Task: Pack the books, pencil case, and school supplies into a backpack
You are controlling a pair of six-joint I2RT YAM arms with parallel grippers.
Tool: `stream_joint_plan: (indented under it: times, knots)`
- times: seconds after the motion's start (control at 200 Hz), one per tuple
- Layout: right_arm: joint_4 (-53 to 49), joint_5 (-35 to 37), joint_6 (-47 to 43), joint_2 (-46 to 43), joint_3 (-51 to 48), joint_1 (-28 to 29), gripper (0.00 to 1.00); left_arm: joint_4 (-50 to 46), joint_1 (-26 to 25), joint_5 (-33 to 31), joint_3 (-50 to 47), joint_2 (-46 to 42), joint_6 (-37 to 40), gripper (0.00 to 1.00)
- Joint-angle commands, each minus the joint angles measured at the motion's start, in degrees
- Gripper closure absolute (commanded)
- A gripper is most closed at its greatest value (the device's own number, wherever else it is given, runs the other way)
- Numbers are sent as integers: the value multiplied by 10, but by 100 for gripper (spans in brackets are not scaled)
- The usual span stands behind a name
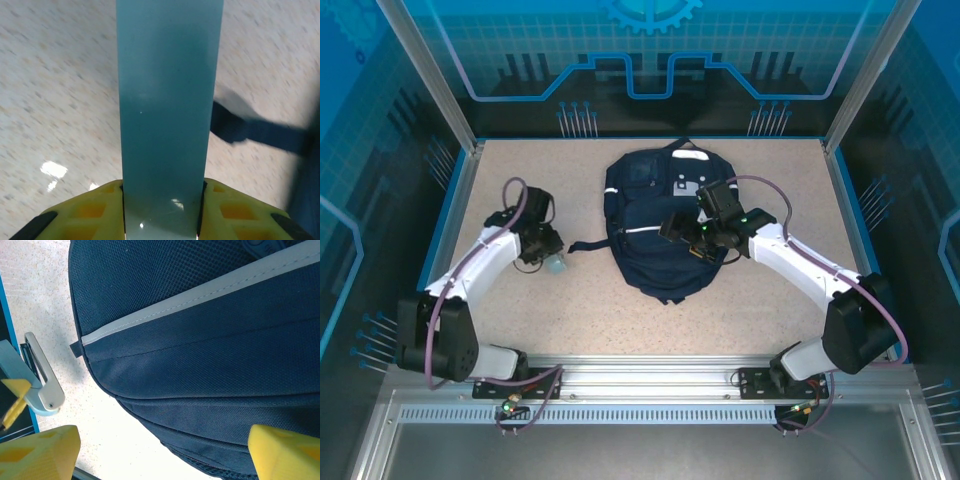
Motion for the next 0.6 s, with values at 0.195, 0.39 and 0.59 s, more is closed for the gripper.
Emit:
stream_joint_plan:
  times: [0.195, 0.39, 0.59]
  knots:
    - [-6, 6, 3, 9, 0, -3, 12, -8, -171, -22, -21, 25, -124, 70]
    - [-10, 13, 1, 9, 3, 2, 12, -1, -230, -25, -8, 85, -149, 64]
    - [-25, 38, -8, 2, 8, 12, 12, -10, -226, -38, 24, 76, -123, 34]
